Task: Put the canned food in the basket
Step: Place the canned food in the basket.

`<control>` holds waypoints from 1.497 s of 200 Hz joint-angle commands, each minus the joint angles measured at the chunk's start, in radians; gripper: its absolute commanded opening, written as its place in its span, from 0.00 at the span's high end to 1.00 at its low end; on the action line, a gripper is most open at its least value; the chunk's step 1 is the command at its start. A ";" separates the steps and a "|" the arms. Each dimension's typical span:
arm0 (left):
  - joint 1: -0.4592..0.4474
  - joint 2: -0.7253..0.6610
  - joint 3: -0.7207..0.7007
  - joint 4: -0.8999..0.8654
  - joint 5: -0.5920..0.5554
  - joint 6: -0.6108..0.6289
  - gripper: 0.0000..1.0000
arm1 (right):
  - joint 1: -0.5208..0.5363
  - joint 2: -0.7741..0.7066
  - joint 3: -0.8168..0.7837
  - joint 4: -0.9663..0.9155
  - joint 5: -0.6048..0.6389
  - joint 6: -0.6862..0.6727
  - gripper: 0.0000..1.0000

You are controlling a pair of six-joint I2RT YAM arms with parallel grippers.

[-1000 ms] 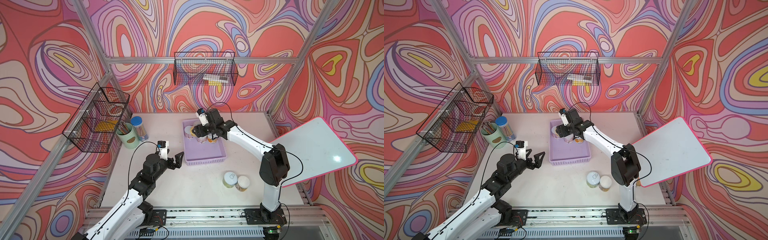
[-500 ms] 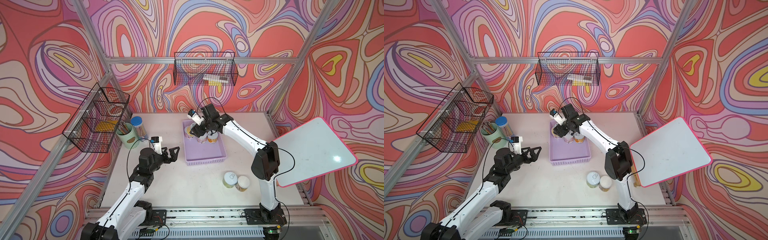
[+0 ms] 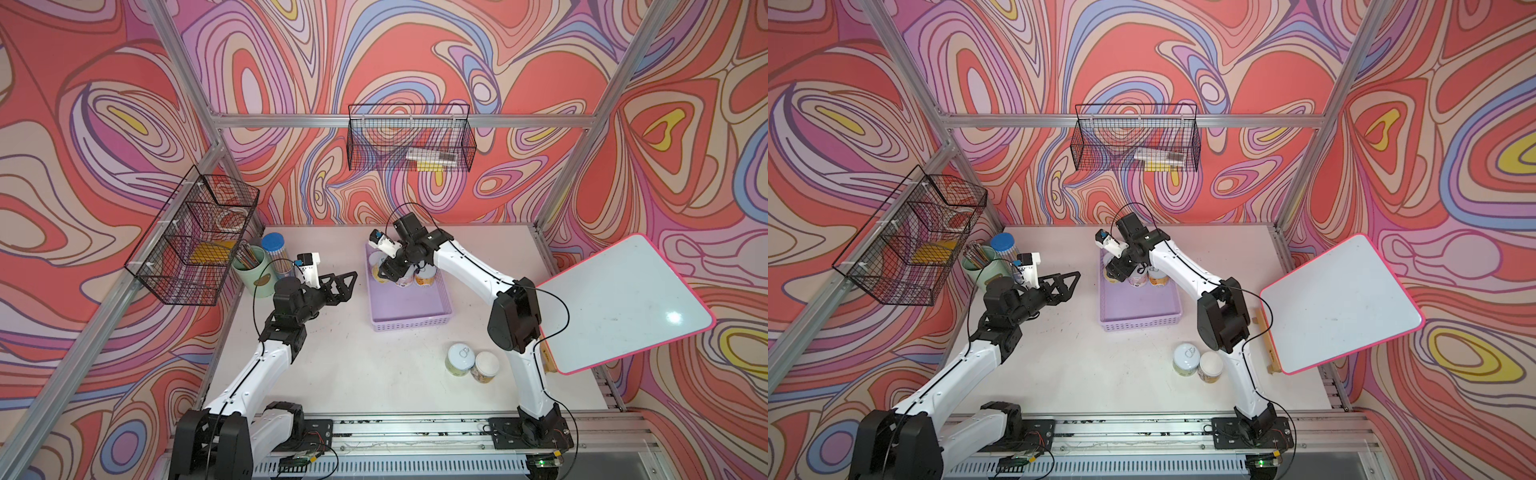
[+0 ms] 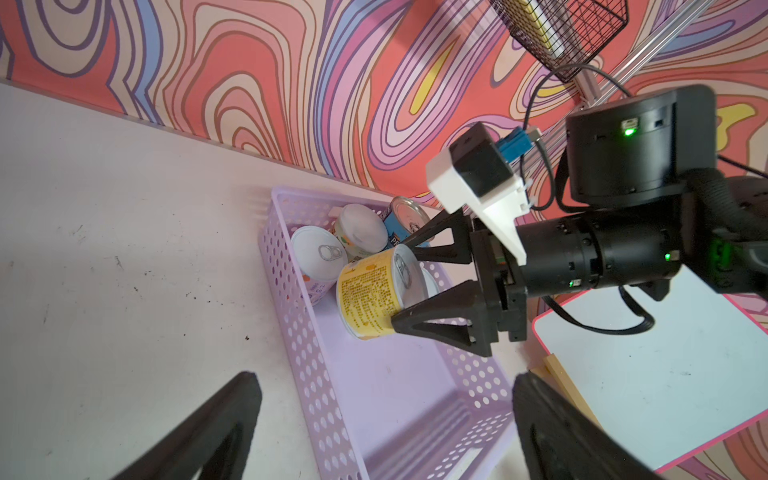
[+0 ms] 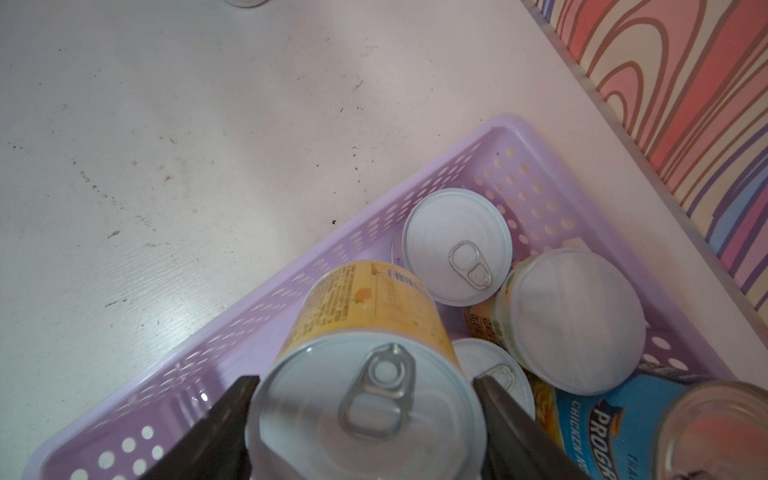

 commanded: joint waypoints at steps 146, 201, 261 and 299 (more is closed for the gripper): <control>0.008 -0.020 0.010 0.026 0.034 -0.016 0.01 | 0.046 0.183 0.162 0.019 0.130 -0.009 0.99; 0.008 -0.027 0.008 0.002 0.036 -0.004 0.01 | 0.046 0.222 0.166 0.069 0.203 -0.004 0.88; 0.008 -0.041 0.004 -0.016 0.033 0.003 0.01 | 0.046 0.253 0.174 0.070 0.243 0.004 0.48; 0.008 -0.054 0.002 -0.050 0.022 0.013 0.01 | 0.046 0.251 0.189 0.068 0.238 0.013 0.21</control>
